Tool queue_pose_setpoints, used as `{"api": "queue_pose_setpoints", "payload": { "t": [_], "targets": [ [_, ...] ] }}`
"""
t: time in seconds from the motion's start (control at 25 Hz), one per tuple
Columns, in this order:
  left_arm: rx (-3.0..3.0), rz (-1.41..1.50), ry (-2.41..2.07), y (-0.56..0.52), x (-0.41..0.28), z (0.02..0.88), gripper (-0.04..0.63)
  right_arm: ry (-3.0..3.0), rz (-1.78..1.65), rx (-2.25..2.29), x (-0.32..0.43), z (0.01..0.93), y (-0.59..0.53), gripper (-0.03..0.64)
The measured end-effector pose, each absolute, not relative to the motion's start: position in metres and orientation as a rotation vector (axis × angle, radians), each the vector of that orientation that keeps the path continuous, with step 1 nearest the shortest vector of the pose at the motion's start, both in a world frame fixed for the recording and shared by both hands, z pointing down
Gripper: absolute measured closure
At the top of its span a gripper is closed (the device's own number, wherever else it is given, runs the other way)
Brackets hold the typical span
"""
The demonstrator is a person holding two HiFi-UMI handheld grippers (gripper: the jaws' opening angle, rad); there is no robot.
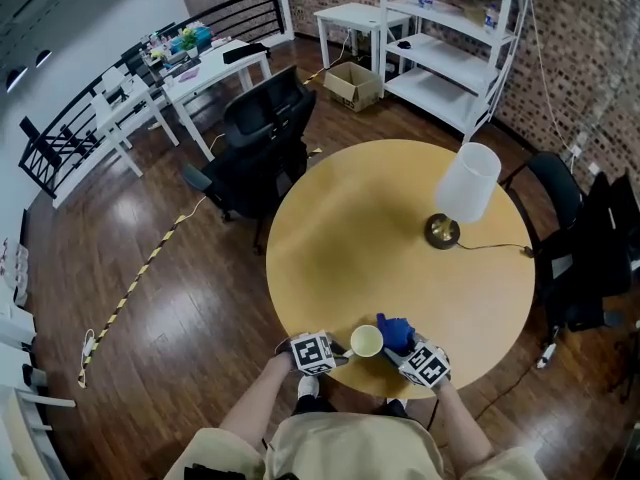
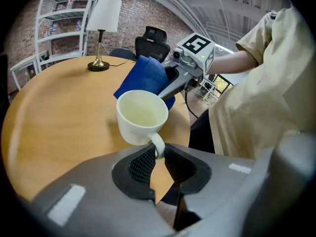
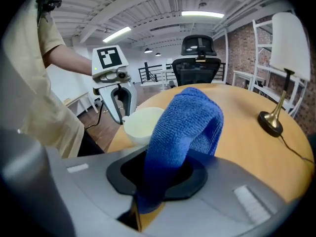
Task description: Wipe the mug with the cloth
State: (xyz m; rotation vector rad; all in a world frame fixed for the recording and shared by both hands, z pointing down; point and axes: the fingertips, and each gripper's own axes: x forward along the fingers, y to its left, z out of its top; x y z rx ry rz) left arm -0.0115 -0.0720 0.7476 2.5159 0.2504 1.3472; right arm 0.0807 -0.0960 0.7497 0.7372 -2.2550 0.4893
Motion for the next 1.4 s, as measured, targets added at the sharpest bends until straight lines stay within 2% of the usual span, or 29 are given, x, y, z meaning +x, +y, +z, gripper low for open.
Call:
{"api": "queue_pose_setpoints", "payload": {
  "t": [0.32, 0.64, 0.76, 1.0, 1.4],
  "targets": [
    [2.642, 1.582, 0.320, -0.095, -0.016, 0.750, 0.543, -2.233, 0.357, 0.408, 0.074, 0.753, -0.067, 0.545],
    [2.790, 1.911, 0.331, -0.114, -0.014, 0.757, 0.543, -2.230, 0.464, 0.467, 0.101, 0.758, -0.065, 0.545],
    [2.815, 1.950, 0.291, -0.123, -0.013, 0.760, 0.537, -2.233, 0.439, 0.480, 0.104, 0.750, -0.084, 0.545],
    [2.813, 1.966, 0.174, -0.134, -0.012, 0.764, 0.528, -2.221, 0.325, 0.313, 0.063, 0.753, -0.085, 0.545],
    [2.853, 2.014, 0.124, -0.134, -0.010, 0.763, 0.523, -2.245, 0.398, 0.349, 0.066, 0.762, -0.069, 0.545]
  ]
}}
